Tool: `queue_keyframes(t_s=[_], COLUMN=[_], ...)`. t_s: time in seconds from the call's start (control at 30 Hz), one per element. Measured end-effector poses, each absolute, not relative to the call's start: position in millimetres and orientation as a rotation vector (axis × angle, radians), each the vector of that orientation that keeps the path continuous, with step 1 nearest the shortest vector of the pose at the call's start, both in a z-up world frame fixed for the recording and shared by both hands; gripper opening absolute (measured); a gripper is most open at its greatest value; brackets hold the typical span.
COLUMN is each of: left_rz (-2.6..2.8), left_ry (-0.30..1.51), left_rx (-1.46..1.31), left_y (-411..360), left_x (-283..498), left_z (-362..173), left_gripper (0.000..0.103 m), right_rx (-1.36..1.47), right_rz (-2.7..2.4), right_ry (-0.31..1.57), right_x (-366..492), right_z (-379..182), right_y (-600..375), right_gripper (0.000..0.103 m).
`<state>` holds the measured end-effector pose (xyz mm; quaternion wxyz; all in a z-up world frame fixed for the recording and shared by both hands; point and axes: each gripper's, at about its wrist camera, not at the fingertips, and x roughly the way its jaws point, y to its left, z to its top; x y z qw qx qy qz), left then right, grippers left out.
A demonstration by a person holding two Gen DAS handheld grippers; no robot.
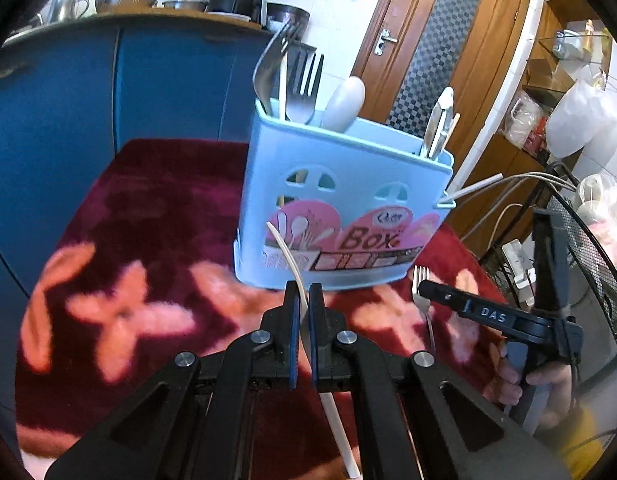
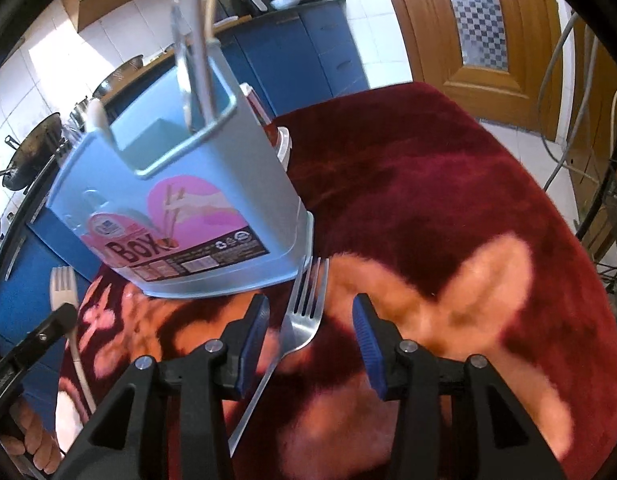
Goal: Organize utensils
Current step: 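Grasp a silver fork with the left tool while the right tool grasps another silver fork, then lift both forks and carry them above the blue holder with both tools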
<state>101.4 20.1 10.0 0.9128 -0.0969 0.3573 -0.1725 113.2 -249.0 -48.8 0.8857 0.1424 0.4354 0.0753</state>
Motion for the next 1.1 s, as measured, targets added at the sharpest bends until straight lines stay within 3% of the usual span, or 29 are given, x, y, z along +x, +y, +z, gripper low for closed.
queue_keyframes(t_s=[0.17,0.27,0.33,0.43,1.1], left_rz=[-0.361,-0.365,-0.364,-0.361,-0.372], left_ry=[0.721,0.717,0.716,0.713,0.596], left_rx=[-0.208,-0.213,-0.215,-0.214,-0.202], left_y=[20.7,20.9,21.0,21.3,22.4], left_x=[103.0,101.7,101.4,100.0,73.0], left_z=[12.8,12.7,12.7,14.2,45.3], left_gripper=[0.002,0.002,0.002,0.002,0.002], right_rx=[0.302,0.308,0.333,0.353,0.288], right_rz=[0.179,0.169,0.179,0.197,0.204], right_ry=[0.909,0.909,0.904,0.883,0.596], right_x=[120.5,120.7,119.2,114.0,37.1], right_z=[-51.8,-51.9,-52.1,-50.1,19.0], right_y=[-247.9,-250.7,-255.0,-256.8,-242.7], right_gripper=[0.046,0.03,0.013,0.007,0.003])
